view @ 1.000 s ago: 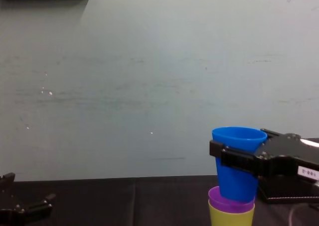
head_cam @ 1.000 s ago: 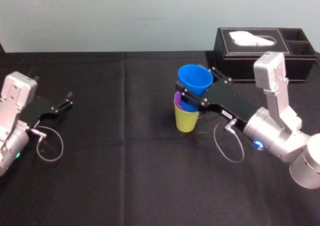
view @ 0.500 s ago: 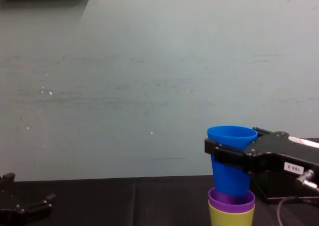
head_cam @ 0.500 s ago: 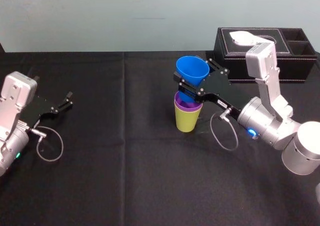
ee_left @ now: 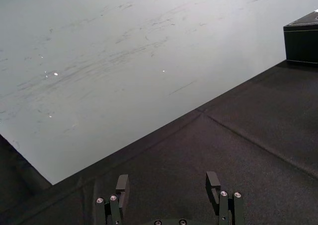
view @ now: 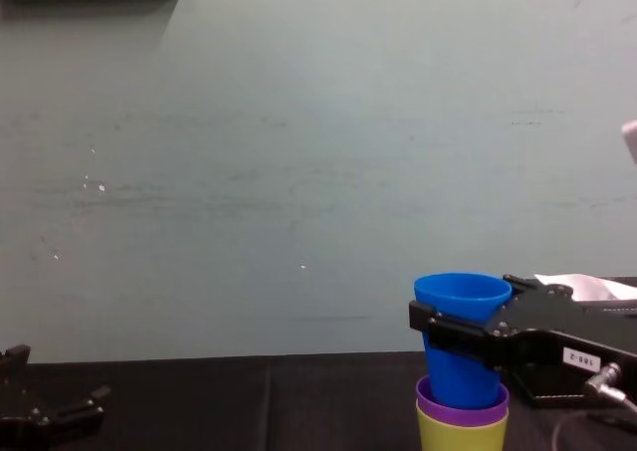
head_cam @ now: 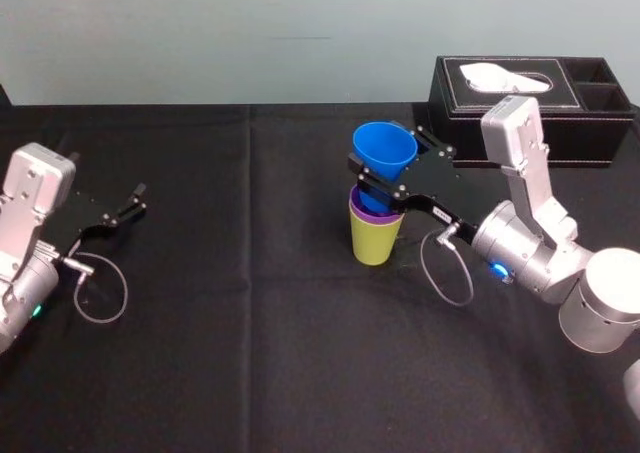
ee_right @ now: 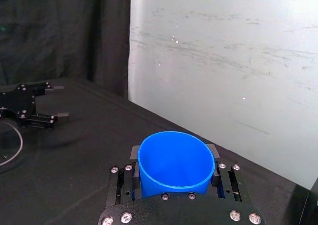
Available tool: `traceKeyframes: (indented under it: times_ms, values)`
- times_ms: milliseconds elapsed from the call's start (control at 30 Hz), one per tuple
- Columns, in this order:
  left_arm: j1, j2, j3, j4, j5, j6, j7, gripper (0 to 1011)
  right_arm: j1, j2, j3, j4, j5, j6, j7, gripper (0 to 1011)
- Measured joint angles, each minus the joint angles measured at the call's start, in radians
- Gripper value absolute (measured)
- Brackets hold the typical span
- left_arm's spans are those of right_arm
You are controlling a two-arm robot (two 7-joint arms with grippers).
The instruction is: Stack the three plastic cups sequentially using one hand.
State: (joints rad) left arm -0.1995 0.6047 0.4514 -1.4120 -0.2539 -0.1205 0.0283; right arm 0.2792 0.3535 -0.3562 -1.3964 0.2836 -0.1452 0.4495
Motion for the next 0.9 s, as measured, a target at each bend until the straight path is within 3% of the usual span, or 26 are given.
traceKeyframes:
  times_ms: [900]
  values:
    - [0.0,0.0,0.0,0.0,0.0,0.0,0.0,1011,0.005,-0.024,-0.009,0.086,-0.018,-0.018,0.008,752]
